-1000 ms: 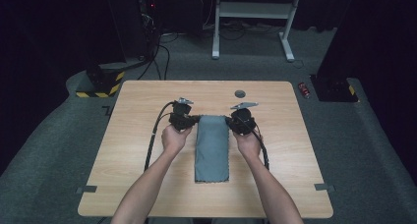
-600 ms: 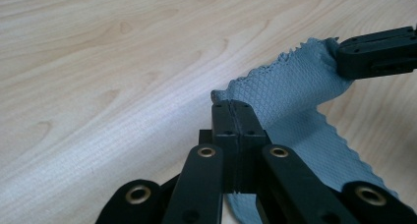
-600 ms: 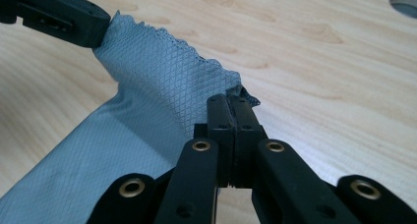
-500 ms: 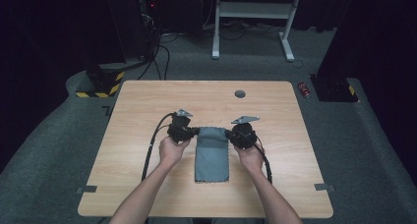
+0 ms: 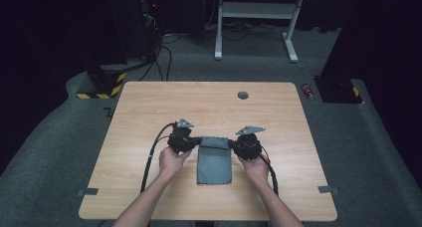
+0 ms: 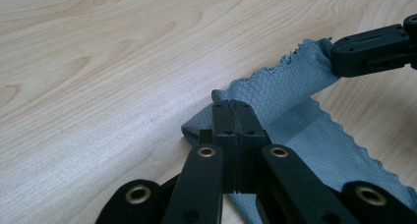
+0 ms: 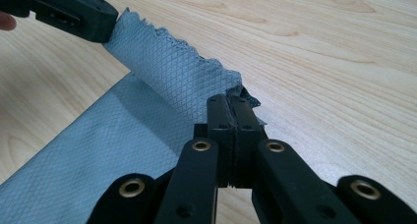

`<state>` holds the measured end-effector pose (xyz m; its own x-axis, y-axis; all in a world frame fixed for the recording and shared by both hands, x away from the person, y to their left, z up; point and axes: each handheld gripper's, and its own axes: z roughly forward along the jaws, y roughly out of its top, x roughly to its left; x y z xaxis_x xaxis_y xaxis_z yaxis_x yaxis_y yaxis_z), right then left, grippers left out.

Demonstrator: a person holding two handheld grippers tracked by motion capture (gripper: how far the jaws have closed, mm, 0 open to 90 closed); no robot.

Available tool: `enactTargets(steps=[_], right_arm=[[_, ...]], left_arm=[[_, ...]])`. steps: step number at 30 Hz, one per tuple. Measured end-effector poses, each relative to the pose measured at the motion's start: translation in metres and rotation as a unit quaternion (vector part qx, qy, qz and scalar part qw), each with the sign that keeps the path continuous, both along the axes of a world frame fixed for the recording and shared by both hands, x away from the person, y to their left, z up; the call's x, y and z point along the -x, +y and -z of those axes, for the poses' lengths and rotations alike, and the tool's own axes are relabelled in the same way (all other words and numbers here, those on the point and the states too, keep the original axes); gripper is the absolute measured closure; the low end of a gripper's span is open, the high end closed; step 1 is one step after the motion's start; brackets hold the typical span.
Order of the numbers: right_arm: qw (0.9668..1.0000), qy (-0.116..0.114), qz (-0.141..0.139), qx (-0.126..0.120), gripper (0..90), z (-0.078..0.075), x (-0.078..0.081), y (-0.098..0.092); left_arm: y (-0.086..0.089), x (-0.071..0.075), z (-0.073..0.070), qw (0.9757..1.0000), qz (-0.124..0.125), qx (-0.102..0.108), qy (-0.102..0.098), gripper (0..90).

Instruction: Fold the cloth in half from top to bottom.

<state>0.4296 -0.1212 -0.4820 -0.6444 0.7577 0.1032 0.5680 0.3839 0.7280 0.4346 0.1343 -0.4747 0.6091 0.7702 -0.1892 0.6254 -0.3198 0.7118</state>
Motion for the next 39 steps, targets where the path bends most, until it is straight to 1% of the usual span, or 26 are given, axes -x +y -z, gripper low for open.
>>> enactTargets(steps=[5,7,8,11,15,16,19,21,24,26,28,32,35,37,39], right_arm=[[1.0,-0.002,-0.006,0.0,89.2,0.0,0.007,0.0],[1.0,0.0,-0.006,-0.003,89.2,0.001,0.01,0.0],[0.9999,-0.004,-0.01,-0.004,89.2,0.001,0.011,-0.001],[0.9999,-0.001,-0.013,-0.006,89.2,0.001,0.014,-0.002],[0.9999,0.001,-0.015,-0.009,89.2,0.001,0.018,-0.003],[0.9998,-0.002,-0.017,-0.01,89.2,0.001,0.019,-0.003],[0.9998,0.0,-0.018,-0.009,89.2,0.001,0.021,-0.003],[0.9997,-0.002,-0.021,-0.009,89.2,0.001,0.022,-0.004],[0.9997,0.002,-0.02,-0.011,89.2,0.001,0.025,-0.004],[0.9997,-0.001,-0.024,-0.011,89.2,0.001,0.027,-0.004],[0.9997,0.0,-0.024,-0.011,89.2,0.001,0.028,-0.005],[0.9996,0.002,-0.025,-0.014,89.2,0.001,0.03,-0.005],[0.9995,-0.002,-0.03,-0.011,89.2,0.001,0.032,-0.005],[0.9995,0.005,-0.029,-0.012,89.2,0.001,0.034,-0.005],[0.9994,0.001,-0.033,-0.012,89.2,0.002,0.034,-0.006]], left_arm=[[0.002,0.007,0.001,1.0,0.003,0.003,0.0,89.9],[0.002,0.01,0.001,1.0,0.006,0.002,-0.003,89.9],[0.002,0.011,0.001,1.0,0.007,0.002,-0.004,89.9],[0.002,0.014,0.0,0.9999,0.009,-0.003,-0.008,89.9],[0.003,0.019,0.001,0.9999,0.009,0.004,-0.009,89.9],[0.003,0.019,0.001,0.9999,0.008,0.003,-0.012,89.9],[0.003,0.023,0.001,0.9999,0.008,0.01,-0.01,89.9],[0.003,0.025,0.001,0.9999,0.01,0.009,-0.011,89.9],[0.004,0.027,0.0,0.9998,0.011,0.008,-0.014,89.9],[0.004,0.028,0.0,0.9998,0.014,0.006,-0.014,89.9],[0.004,0.03,0.0,0.9998,0.012,0.009,-0.012,89.9],[0.004,0.033,0.0,0.9998,0.014,0.009,-0.013,89.9],[0.005,0.035,0.0,0.9997,0.018,0.007,-0.015,89.9],[0.005,0.038,0.0,0.9997,0.018,0.007,-0.016,89.9],[0.005,0.04,0.001,0.9997,0.019,0.005,-0.017,89.9]])
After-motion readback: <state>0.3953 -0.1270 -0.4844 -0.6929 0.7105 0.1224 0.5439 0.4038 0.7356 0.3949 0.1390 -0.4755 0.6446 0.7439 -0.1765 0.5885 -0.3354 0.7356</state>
